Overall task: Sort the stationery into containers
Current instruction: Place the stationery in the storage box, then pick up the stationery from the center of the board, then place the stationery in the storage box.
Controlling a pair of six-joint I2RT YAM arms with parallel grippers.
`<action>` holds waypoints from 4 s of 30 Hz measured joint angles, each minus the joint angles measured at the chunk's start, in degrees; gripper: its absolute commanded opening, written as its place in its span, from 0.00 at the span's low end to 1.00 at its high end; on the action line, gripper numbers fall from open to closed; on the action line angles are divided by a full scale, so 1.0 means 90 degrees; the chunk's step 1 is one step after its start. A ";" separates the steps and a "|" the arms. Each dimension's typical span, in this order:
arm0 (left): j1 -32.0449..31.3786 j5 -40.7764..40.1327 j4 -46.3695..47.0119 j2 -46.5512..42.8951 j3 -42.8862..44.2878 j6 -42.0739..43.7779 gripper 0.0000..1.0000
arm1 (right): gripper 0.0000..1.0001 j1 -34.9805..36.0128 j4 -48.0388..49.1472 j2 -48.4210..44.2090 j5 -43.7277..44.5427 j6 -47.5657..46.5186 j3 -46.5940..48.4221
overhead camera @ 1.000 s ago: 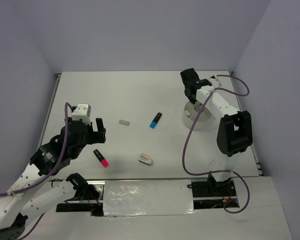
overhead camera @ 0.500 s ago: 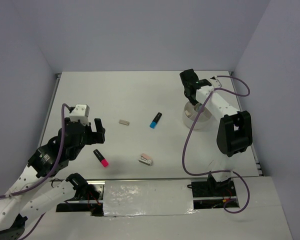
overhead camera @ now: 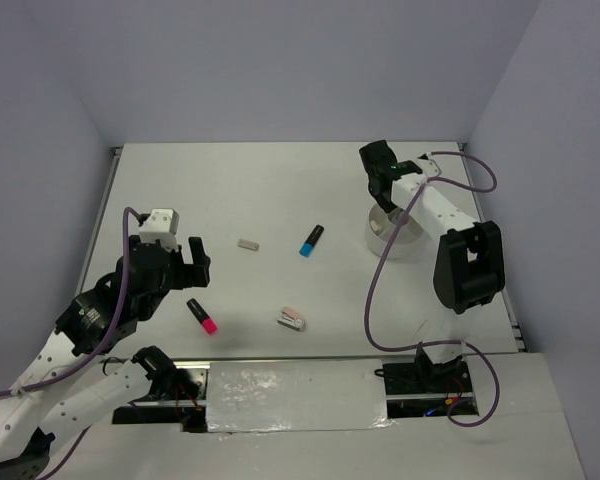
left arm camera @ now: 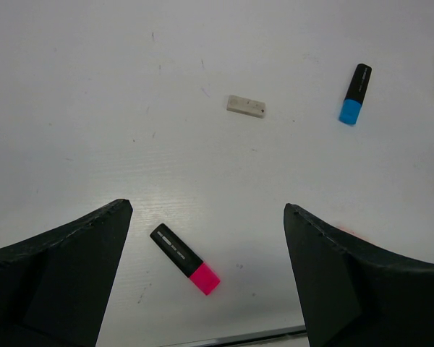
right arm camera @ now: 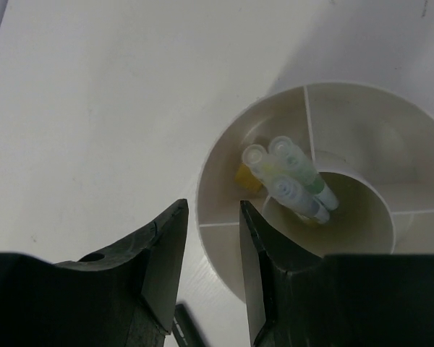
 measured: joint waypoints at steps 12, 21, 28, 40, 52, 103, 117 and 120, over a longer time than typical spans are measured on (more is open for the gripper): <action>0.0012 -0.0039 -0.0068 0.0498 0.0053 -0.0102 1.00 | 0.59 0.0255 0.1477 0.0063 -0.1906 -0.2732 0.0833; 0.0243 0.0427 0.0522 0.2404 0.0590 -0.1049 0.99 | 1.00 0.1005 0.1559 -0.0901 -0.3096 -0.4561 0.1054; 0.1086 0.1115 0.1428 0.6062 0.1756 -0.1702 0.99 | 0.99 0.1379 0.1732 -0.2958 -0.3983 -0.5855 -0.0226; 0.1200 0.0257 0.0408 0.7983 0.3293 -0.4260 0.92 | 0.99 0.1477 0.1807 -0.5037 -0.4131 -0.6492 -0.2365; 0.1178 -0.0095 0.0085 0.8199 0.3162 -0.5357 0.81 | 0.99 0.1477 0.1991 -0.4860 -0.4510 -0.6494 -0.2416; 0.0325 0.3883 0.6416 0.3718 -0.0486 -0.2623 0.00 | 0.50 0.3172 0.3475 -0.4119 -0.3759 -0.4495 -0.3257; 0.0357 0.3976 0.6103 0.3665 -0.0384 -0.2327 0.00 | 0.53 0.3383 0.3514 -0.3701 -0.3589 -0.4486 -0.2999; 0.0342 0.4010 0.6081 0.3672 -0.0384 -0.2329 0.00 | 0.57 0.3395 0.3623 -0.3701 -0.3672 -0.4481 -0.2999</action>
